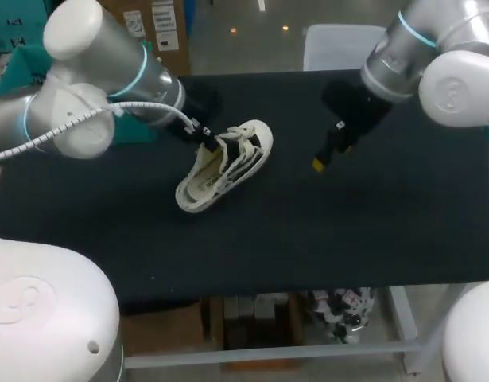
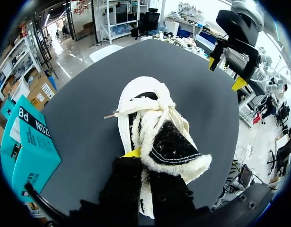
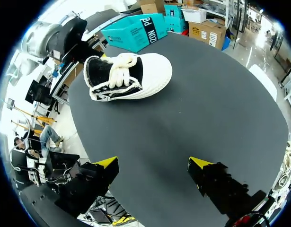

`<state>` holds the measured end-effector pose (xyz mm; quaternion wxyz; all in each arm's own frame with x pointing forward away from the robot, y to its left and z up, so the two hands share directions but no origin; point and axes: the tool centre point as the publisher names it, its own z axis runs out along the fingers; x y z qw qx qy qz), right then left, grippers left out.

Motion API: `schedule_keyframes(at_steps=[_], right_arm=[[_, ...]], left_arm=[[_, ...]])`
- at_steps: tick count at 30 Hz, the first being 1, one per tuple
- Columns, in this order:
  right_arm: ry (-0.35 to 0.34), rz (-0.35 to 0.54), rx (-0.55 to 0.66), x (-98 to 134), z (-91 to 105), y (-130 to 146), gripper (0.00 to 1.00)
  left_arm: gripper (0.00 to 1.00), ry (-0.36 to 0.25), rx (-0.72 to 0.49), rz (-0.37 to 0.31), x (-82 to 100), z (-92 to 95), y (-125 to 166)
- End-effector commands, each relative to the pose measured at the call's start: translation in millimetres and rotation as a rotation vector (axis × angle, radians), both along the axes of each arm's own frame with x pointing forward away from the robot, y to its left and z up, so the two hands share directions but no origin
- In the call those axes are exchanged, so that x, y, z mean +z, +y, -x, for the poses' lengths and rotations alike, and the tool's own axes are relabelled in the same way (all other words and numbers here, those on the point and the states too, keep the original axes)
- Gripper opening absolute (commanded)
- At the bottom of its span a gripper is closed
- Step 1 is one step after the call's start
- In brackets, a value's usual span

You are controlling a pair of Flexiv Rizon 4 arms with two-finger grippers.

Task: Open the shoe tongue, take the insole out of the shoe, put the insole back into the shoe, and pack the shoe into the shoebox

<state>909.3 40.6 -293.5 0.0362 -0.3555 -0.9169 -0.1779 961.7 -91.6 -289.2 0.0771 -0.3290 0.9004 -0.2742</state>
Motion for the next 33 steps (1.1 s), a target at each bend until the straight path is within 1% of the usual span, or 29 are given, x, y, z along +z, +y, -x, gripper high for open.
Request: schedule_keyframes(at_steps=[1,3,4,5,6,9,10,11,13,14,15,16,17,21,23,25,26,29,30,33], right_arm=[[-0.096,0.015,0.017,-4.6,16.7,-5.0,1.0],[-0.118,0.02,0.051,-6.6,17.5,-6.8,1.0],[-0.131,0.021,0.067,-7.5,18.6,-7.9,1.0],[-0.145,0.043,0.082,-8.2,19.2,-9.9,1.0],[-0.157,0.066,0.123,-9.2,20.2,-10.5,1.0],[-0.18,0.141,0.161,-10.8,24.2,-11.1,1.0],[-0.18,0.163,0.183,-11.4,24.9,-11.2,1.0],[-0.175,0.196,0.195,-12.4,25.1,-12.0,1.0],[-0.177,0.243,0.271,-14.1,27.4,-12.5,1.0],[-0.166,0.267,0.302,-14.6,28.3,-12.9,1.0],[-0.137,0.3,0.345,-14.8,29.6,-13.1,1.0],[-0.137,0.3,0.345,-14.8,29.6,-13.1,1.0],[-0.137,0.3,0.345,-14.8,29.6,-13.1,1.0],[-0.137,0.3,0.345,-14.8,29.6,-13.1,1.0],[-0.137,0.3,0.345,-14.8,29.6,-13.1,1.0],[-0.137,0.3,0.345,-14.8,29.6,-13.1,1.0],[-0.137,0.3,0.345,-14.8,29.6,-13.1,1.0],[-0.137,0.3,0.345,-14.8,29.6,-13.1,1.0],[-0.137,0.3,0.345,-14.8,29.6,-13.1,1.0],[-0.137,0.3,0.345,-14.8,29.6,-13.1,1.0]], left_arm=[[0.0,0.069,-0.093,0.063,24.0,-2.8,16.2],[0.0,0.066,-0.115,0.061,34.7,-5.1,17.7],[0.0,0.076,-0.148,0.063,39.5,-5.7,17.3],[0.0,0.077,-0.167,0.051,46.7,-6.5,16.8],[0.0,0.086,-0.214,0.046,52.3,-6.5,16.4],[0.0,0.072,-0.258,0.015,67.2,-6.8,18.3],[0.0,0.072,-0.261,0.019,73.0,-7.0,19.9],[0.0,0.066,-0.282,0.002,80.2,-7.2,21.6],[0.0,0.074,-0.321,-0.024,89.7,-6.9,23.8],[0.0,0.081,-0.357,-0.045,94.4,-7.1,25.3],[0.0,0.081,-0.367,-0.06,98.5,-7.2,26.6],[0.0,0.074,-0.363,-0.077,103.6,-8.5,28.5],[0.0,0.079,-0.396,-0.089,108.6,-8.3,30.0],[0.0,0.067,-0.428,-0.13,130.0,-9.1,39.9],[0.0,0.07,-0.47,-0.149,138.8,-10.0,46.3],[0.0,0.063,-0.477,-0.178,146.1,-12.6,54.7],[0.0,0.061,-0.496,-0.204,148.6,-13.8,59.1],[0.0,0.066,-0.515,-0.252,155.2,-18.3,75.7],[0.0,0.064,-0.514,-0.262,156.8,-20.2,80.9],[0.0,0.058,-0.516,-0.255,164.5,-28.7,101.7]])
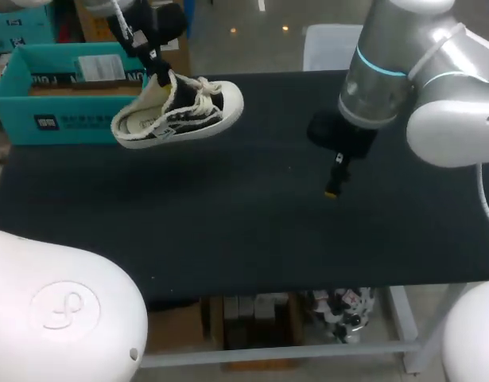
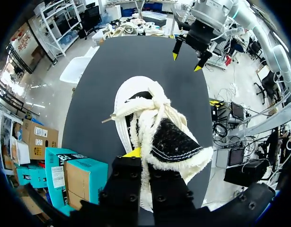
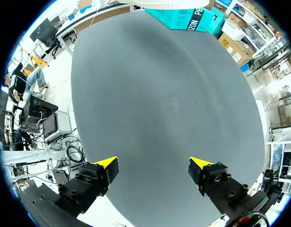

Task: Open the shoe tongue, take the insole out of the shoe, put the insole back into the shoe, and pack the shoe into the shoebox

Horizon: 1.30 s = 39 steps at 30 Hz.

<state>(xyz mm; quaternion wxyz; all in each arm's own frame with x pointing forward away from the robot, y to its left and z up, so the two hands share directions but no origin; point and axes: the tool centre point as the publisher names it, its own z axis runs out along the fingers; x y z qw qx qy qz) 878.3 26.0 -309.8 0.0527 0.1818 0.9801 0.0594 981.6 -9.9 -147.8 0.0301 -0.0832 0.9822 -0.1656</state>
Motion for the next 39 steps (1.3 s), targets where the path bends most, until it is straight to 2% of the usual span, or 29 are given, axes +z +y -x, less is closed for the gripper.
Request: schedule_keyframes(at_steps=[1,8,12,15,21,24,33,39], right_arm=[[0.008,0.009,-0.001,1.5,-1.4,1.6,1.0],[0.008,0.009,-0.001,1.5,-1.4,1.6,1.0],[0.008,0.009,-0.001,1.5,-1.4,1.6,1.0],[0.008,0.009,-0.001,1.5,-1.4,1.6,1.0],[0.008,0.009,-0.001,1.5,-1.4,1.6,1.0],[0.008,0.009,-0.001,1.5,-1.4,1.6,1.0],[0.008,0.009,-0.001,1.5,-1.4,1.6,1.0],[0.008,0.009,-0.001,1.5,-1.4,1.6,1.0]], left_arm=[[0.0,0.02,-0.006,-0.003,24.9,-11.2,26.6],[0.0,0.006,-0.001,-0.018,31.0,-32.9,79.2],[0.0,0.002,0.002,-0.009,26.2,-48.1,112.2],[0.0,0.002,0.004,-0.017,18.2,-68.1,135.5],[0.0,0.006,-0.008,0.024,7.1,-104.4,175.7],[0.0,-0.007,-0.003,0.059,9.3,-117.5,196.0],[0.0,-0.029,0.032,0.107,13.8,-150.8,240.0],[0.0,-0.027,0.071,0.06,7.1,-178.3,254.5]])
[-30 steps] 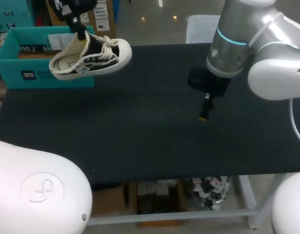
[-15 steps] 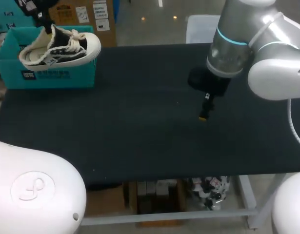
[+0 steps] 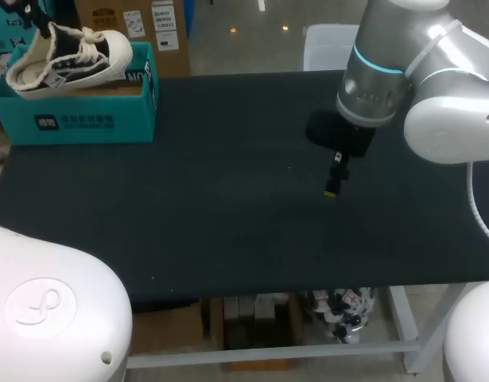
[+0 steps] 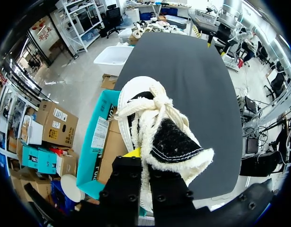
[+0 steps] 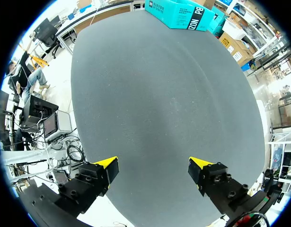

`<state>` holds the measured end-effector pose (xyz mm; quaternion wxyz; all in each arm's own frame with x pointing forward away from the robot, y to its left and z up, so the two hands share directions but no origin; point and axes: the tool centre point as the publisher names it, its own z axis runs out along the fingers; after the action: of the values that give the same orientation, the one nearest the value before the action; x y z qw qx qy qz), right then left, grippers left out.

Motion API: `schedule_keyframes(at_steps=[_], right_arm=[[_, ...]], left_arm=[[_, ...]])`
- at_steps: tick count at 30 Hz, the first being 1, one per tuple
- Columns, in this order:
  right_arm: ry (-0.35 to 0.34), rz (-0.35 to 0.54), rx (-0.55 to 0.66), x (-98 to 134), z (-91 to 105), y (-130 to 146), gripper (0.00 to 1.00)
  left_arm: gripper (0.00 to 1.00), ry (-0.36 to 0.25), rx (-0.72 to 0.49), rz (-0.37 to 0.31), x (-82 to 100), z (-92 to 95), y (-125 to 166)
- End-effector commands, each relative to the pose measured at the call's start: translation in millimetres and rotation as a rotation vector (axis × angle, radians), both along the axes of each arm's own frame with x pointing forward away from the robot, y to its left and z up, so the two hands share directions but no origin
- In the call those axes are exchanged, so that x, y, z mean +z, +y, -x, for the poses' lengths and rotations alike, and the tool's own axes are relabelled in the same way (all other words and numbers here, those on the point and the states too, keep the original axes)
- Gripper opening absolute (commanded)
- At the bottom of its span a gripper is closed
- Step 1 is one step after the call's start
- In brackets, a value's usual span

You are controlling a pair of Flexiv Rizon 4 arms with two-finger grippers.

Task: Open the shoe tongue, take the insole out of the shoe, put the insole back into the shoe, and pack the shoe into the shoebox

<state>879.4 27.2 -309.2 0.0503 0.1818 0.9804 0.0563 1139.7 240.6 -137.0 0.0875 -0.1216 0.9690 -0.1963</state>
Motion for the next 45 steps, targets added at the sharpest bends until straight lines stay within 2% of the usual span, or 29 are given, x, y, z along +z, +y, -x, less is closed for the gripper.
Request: schedule_keyframes(at_steps=[1,3,8,13,19,26,27,28,29,32,36,41,43,45], right_arm=[[0.002,0.004,-0.001,1.0,-0.2,0.4,1.0],[0.002,0.004,-0.001,1.0,-0.2,0.4,1.0],[0.002,0.004,-0.001,1.0,-0.2,0.4,1.0],[0.002,0.004,-0.001,1.0,-0.2,0.4,1.0],[0.002,0.004,-0.001,1.0,-0.2,0.4,1.0],[0.002,0.004,-0.001,1.0,-0.2,0.4,1.0],[0.002,0.004,-0.001,1.0,-0.2,0.4,1.0],[0.002,0.004,-0.001,1.0,-0.2,0.4,1.0],[0.002,0.004,-0.001,1.0,-0.2,0.4,1.0],[0.002,0.004,-0.001,1.0,-0.2,0.4,1.0],[0.002,0.004,-0.001,1.0,-0.2,0.4,1.0],[0.002,0.004,-0.001,1.0,-0.2,0.4,1.0],[0.002,0.004,-0.001,1.0,-0.2,0.4,1.0],[0.002,0.004,-0.001,1.0,-0.2,0.4,1.0]], left_arm=[[0.0,0.078,-0.026,0.008,-5.5,-26.5,7.0],[0.0,0.077,-0.009,0.013,-7.5,-37.8,11.5],[0.0,0.063,-0.02,-0.027,-13.5,-60.3,12.1],[0.0,0.071,-0.038,-0.032,-27.3,-81.0,13.2],[0.0,0.117,-0.099,-0.068,-58.3,-88.4,11.3],[0.0,0.196,-0.124,-0.106,-98.5,-85.8,12.8],[0.05,0.2,-0.118,-0.109,-102.2,-84.7,12.2],[0.4,0.202,-0.12,-0.107,-104.4,-83.8,12.3],[1.0,0.203,-0.12,-0.108,-106.1,-83.1,12.5],[1.0,0.205,-0.122,-0.108,-106.5,-81.3,12.5],[1.0,0.187,-0.116,-0.11,-96.6,-73.1,7.7],[1.0,0.148,-0.134,-0.103,-72.5,-58.8,-15.0],[1.0,0.141,-0.142,-0.101,-61.7,-48.3,-32.5],[1.0,0.139,-0.167,-0.132,-52.0,-41.7,-45.9]])
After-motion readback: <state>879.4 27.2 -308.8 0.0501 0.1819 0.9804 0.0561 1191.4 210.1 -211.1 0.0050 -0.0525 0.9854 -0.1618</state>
